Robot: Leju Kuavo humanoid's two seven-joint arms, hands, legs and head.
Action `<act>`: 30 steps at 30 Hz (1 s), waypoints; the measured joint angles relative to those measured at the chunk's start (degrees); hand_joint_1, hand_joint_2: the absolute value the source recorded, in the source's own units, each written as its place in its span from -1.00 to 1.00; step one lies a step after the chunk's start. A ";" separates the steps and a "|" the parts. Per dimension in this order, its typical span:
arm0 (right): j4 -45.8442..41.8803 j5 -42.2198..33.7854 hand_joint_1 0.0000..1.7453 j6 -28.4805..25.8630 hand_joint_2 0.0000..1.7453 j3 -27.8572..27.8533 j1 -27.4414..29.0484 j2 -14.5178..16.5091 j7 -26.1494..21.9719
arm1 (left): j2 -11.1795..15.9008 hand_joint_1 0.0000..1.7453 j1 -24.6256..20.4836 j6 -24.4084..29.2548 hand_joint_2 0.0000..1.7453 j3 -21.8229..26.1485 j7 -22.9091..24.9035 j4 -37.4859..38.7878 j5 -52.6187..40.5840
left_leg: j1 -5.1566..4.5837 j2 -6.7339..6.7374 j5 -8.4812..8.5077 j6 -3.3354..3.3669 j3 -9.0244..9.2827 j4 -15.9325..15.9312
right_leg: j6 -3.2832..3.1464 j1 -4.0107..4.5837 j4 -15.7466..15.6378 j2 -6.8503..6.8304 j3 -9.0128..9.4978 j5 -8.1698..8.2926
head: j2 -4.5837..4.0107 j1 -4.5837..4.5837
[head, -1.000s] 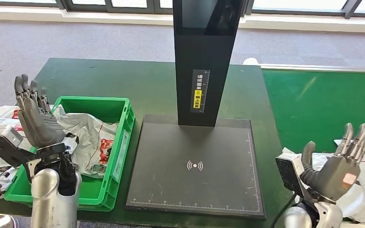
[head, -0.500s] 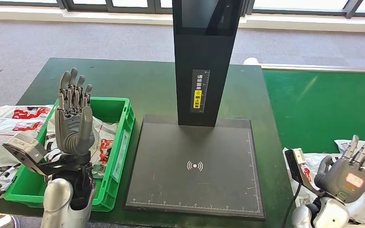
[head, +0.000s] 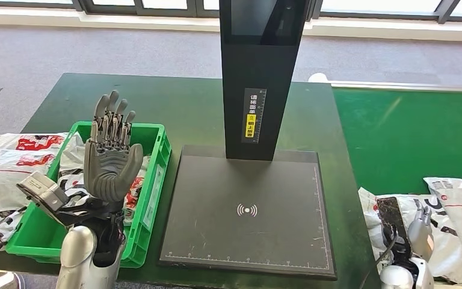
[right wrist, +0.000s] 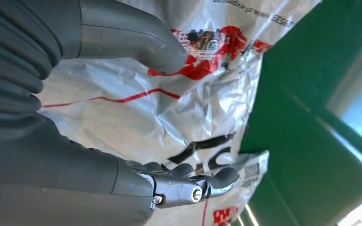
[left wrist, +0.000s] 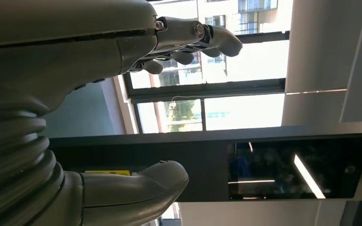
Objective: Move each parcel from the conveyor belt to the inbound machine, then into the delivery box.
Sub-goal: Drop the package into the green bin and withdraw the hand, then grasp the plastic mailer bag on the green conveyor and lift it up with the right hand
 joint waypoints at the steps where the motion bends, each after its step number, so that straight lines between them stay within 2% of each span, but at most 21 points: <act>1: 0.71 -0.21 -1.00 0.41 1.00 -0.34 -0.20 -0.16 0.37 | -0.01 -1.00 0.00 -0.27 1.00 0.00 -0.03 0.15 0.00 | 0.00 0.00 0.00 0.00 0.00 0.00 | 0.00 0.00 0.00 0.00 -0.01 0.00 | -0.01 0.00; 6: 3.34 3.44 -1.00 0.77 1.00 -1.72 -0.48 -0.86 6.71 | -0.08 -1.00 -0.01 -1.04 1.00 0.00 0.05 0.69 -0.14 | 0.01 0.00 0.00 0.00 0.00 0.00 | 0.00 0.01 0.00 0.00 -0.02 0.00 | 0.00 0.00; 10: 4.66 6.10 1.00 0.75 1.00 -2.37 -0.43 -1.25 9.48 | -0.15 -1.00 -0.02 -1.29 1.00 0.00 0.21 0.88 -0.44 | 0.00 0.04 0.00 0.00 0.00 -0.01 | 0.00 0.01 0.00 0.01 -0.03 0.00 | 0.00 0.00; 15: 5.82 10.33 1.00 2.74 1.00 -2.46 -0.45 -1.55 11.89 | -0.31 -1.00 -0.02 -0.95 1.00 0.00 0.69 0.93 -1.67 | 0.01 0.04 0.00 0.00 0.00 0.00 | 0.00 0.01 0.00 0.00 -0.01 0.00 | 0.00 0.00; 24: 6.07 13.27 1.00 5.49 1.00 -3.03 -0.46 -1.70 14.07 | -0.32 -1.00 -0.02 -0.83 1.00 0.00 1.10 0.90 -1.74 | 0.01 0.05 0.00 0.00 0.02 0.00 | 0.00 0.01 0.00 0.01 0.01 0.00 | 0.00 0.00; 27: 5.64 12.53 1.00 5.01 1.00 -3.05 -0.40 -1.69 12.75 | -0.32 -1.00 0.02 -1.05 1.00 -0.02 0.71 0.63 -1.44 | 0.01 0.04 0.00 0.00 0.02 0.00 | 0.00 0.01 0.00 0.00 0.02 0.00 | 0.01 0.00; 30: 3.70 9.35 1.00 1.31 1.00 -3.05 0.10 -1.35 7.70 | -0.32 -1.00 0.33 -0.98 1.00 -0.01 0.49 0.00 -1.61 | 0.00 0.04 0.00 0.00 0.01 0.00 | 0.00 0.01 0.01 -0.01 0.02 0.00 | 0.01 0.00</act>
